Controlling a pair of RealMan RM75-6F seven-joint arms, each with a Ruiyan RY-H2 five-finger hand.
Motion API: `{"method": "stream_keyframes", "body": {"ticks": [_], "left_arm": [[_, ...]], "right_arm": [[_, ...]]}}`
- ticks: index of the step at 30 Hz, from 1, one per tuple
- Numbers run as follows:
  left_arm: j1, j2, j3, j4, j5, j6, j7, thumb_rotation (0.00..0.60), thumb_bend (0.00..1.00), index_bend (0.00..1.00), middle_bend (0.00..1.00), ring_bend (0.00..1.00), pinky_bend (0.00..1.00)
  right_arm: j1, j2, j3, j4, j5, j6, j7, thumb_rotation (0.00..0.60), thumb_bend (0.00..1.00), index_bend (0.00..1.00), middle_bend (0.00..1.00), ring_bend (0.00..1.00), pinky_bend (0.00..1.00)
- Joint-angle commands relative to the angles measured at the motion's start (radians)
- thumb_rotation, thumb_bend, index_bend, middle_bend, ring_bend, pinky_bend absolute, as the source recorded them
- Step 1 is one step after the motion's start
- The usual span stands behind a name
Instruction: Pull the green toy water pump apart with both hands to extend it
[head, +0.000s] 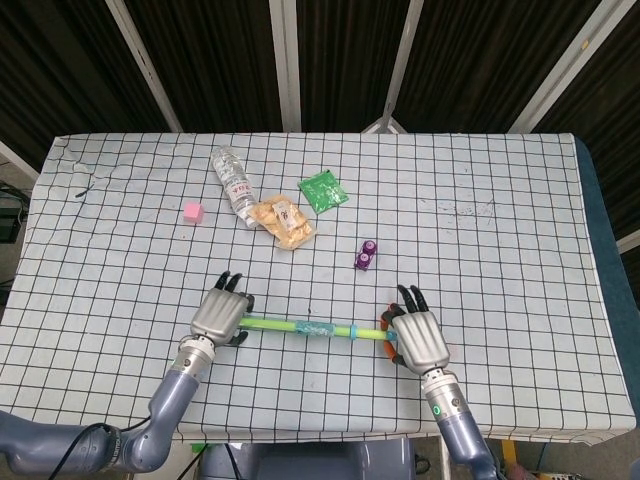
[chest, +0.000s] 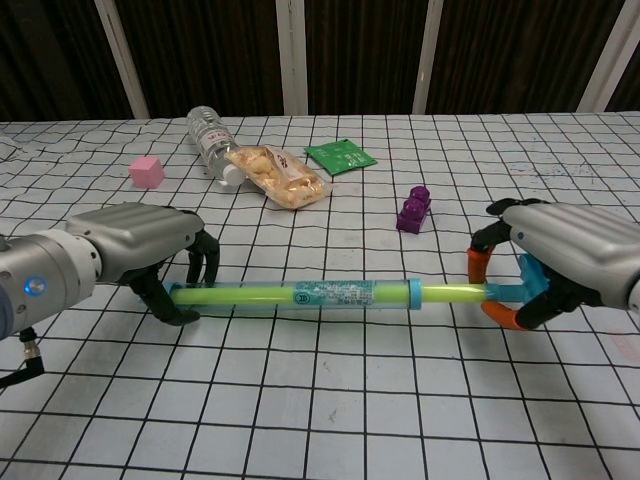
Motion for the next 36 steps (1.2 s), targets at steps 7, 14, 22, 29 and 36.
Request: {"method": "stream_keyframes", "body": {"ticks": [7,14,22,29,36], "left_arm": [[0.002,-0.015,0.006,0.007,0.029,0.035,-0.024,0.6,0.51,0.5,0.57,0.13,0.05],[0.008,0.01,0.02,-0.021,0.051,0.049,-0.034,0.6,0.51,0.51,0.57,0.13,0.06],[0.021,0.06,0.043,-0.073,0.074,0.064,-0.04,0.6,0.51,0.52,0.59,0.13,0.06],[0.033,0.122,0.062,-0.113,0.091,0.068,-0.057,0.6,0.51,0.52,0.59,0.13,0.06],[0.056,0.173,0.094,-0.141,0.119,0.078,-0.079,0.6,0.51,0.52,0.59,0.13,0.05]], "right_arm": [[-0.001,0.004,-0.005,-0.004,0.002,0.004,0.006,0.6,0.5,0.62,0.38,0.0,0.0],[-0.002,0.014,-0.004,-0.01,-0.003,0.011,0.014,0.6,0.5,0.62,0.38,0.0,0.0],[-0.002,0.034,0.002,-0.035,-0.01,0.022,0.015,0.6,0.5,0.62,0.38,0.0,0.0],[-0.006,0.057,0.0,-0.049,-0.008,0.031,0.01,0.6,0.5,0.62,0.38,0.0,0.0],[-0.015,0.079,-0.005,-0.047,-0.006,0.041,0.017,0.6,0.5,0.62,0.38,0.0,0.0]]}}
